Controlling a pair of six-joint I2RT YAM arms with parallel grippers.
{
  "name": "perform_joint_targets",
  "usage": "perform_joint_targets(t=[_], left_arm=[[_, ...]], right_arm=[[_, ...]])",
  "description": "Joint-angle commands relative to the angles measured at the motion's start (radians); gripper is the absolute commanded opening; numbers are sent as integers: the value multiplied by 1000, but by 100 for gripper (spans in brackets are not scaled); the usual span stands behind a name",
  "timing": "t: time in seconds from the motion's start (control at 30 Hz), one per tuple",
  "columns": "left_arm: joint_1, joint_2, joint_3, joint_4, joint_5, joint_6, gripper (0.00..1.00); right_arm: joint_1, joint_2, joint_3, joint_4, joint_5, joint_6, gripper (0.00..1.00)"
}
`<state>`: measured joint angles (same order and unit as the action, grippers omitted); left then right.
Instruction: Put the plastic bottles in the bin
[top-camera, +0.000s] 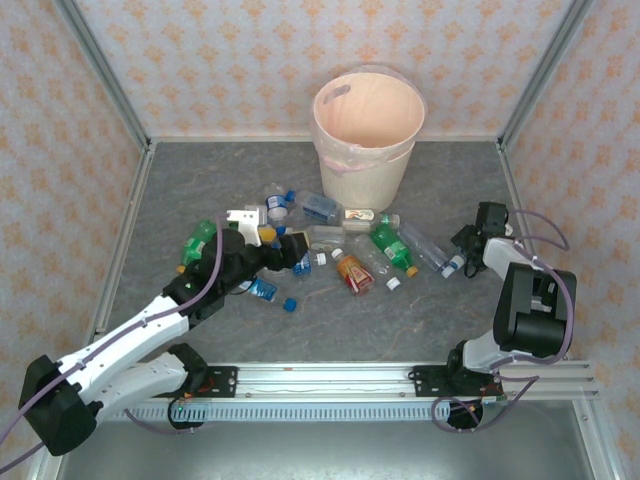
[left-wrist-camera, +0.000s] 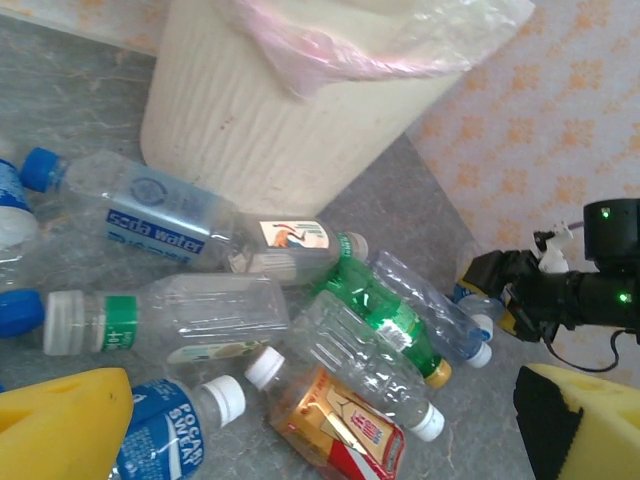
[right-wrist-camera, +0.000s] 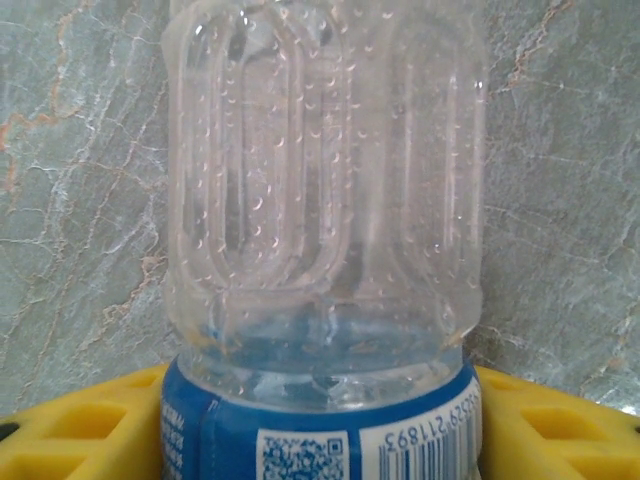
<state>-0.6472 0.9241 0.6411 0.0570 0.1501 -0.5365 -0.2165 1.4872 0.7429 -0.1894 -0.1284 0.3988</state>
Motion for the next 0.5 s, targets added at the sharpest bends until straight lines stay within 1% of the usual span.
perform_joint_targets(t=[0.0,0.13,0.3,0.37,0.47], left_arm=[[-25,16,51,9,-29,32,99],[-44,28,72,7,-55,27,99],[-52,26,89,17,-96,-3,99],[-52,24,96,21,-112,-6,99],[-52,22,131,-8,-148,23,99]], right_arm=[[5,-78,-5,-3,8,-6,61],[6,-154,4,-14,-11,-5,58],[24,-257,64,-63,-28,1,58],[54,-289,106,-81,-30,2,58],[144,-324,199,-111,12,11,58]])
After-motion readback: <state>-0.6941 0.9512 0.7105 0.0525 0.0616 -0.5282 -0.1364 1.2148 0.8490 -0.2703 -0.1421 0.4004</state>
